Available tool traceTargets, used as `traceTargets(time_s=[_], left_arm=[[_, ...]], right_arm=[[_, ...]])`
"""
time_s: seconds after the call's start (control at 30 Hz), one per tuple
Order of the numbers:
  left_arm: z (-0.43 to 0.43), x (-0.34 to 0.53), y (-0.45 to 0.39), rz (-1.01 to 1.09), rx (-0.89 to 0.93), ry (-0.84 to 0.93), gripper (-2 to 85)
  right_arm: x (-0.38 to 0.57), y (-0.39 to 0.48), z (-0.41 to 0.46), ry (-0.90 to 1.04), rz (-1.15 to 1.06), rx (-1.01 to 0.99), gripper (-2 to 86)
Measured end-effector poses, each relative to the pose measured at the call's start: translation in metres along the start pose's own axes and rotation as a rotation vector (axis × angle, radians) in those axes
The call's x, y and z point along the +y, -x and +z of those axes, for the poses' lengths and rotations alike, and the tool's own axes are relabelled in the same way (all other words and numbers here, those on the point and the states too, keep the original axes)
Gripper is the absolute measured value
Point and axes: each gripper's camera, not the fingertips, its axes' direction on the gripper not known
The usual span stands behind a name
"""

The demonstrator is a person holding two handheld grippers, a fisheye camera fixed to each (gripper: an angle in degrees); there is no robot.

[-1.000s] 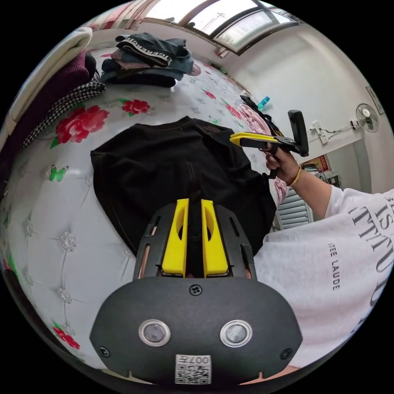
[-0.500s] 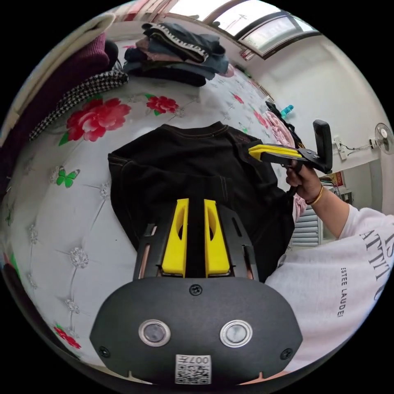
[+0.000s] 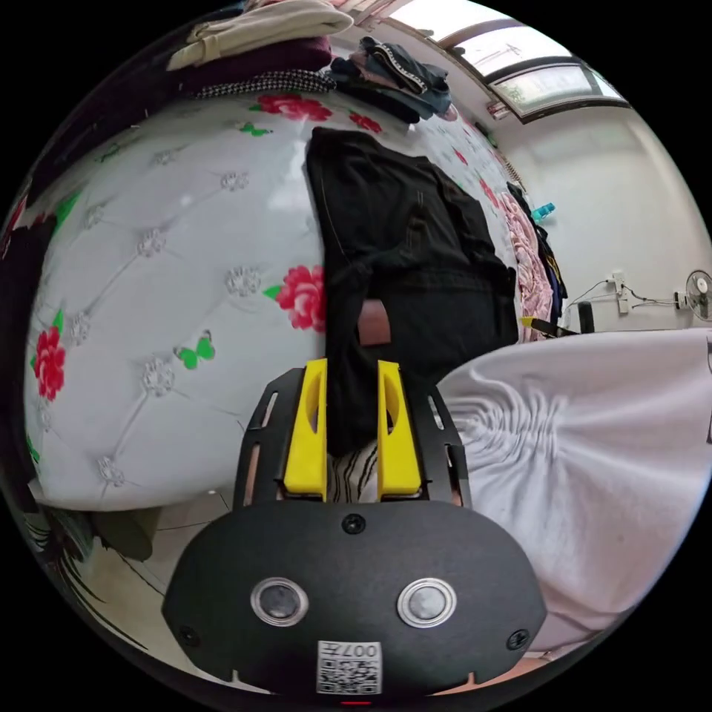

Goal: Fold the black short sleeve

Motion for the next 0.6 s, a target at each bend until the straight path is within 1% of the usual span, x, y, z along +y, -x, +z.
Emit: traceTargets(time_s=[0.07, 0.13, 0.17, 0.23, 0.3, 0.33, 0.37, 0.4, 0.43, 0.5, 0.6], left_arm=[[0.009, 0.007, -0.004, 0.003, -0.013, 0.015, 10.7], [0.015, 0.009, -0.011, 0.011, -0.076, 0.010, 9.4], [0.016, 0.008, -0.012, 0.007, -0.105, 0.011, 8.1], [0.017, 0.005, -0.019, 0.034, -0.217, 0.045, 2.8], [0.014, 0.005, -0.022, 0.076, -0.232, 0.063, 0.9], [0.008, 0.008, -0.021, 0.078, -0.230, 0.050, 0.6], [0.005, 0.011, -0.019, 0.072, -0.227, 0.039, 0.5], [-0.001, 0.017, -0.014, 0.046, -0.207, 0.009, 0.8], [-0.006, 0.024, -0.007, 0.005, -0.171, -0.026, 1.3], [-0.010, 0.036, 0.001, -0.056, -0.135, -0.052, 3.6], [-0.015, 0.051, 0.001, -0.047, -0.141, -0.060, 7.3]], right_arm=[[0.004, 0.002, 0.015, 0.023, -0.021, 0.041, 7.3], [0.004, 0.004, 0.018, 0.024, -0.030, 0.124, 5.3], [0.003, 0.007, 0.019, 0.041, -0.053, 0.142, 3.6], [0.005, 0.015, 0.019, 0.075, -0.129, 0.143, 1.5], [0.014, 0.023, 0.006, 0.028, -0.193, 0.187, 0.6], [0.025, 0.022, -0.011, -0.047, -0.197, 0.173, 0.3], [0.036, 0.011, -0.024, -0.112, -0.157, 0.113, 0.2], [0.042, 0.002, -0.028, -0.130, -0.133, 0.074, 0.1], [0.053, -0.014, -0.027, -0.132, -0.087, 0.021, 0.1], [0.064, -0.032, -0.016, -0.090, -0.049, 0.003, 0.1], [0.070, -0.043, -0.002, -0.066, -0.022, -0.036, 0.4]])
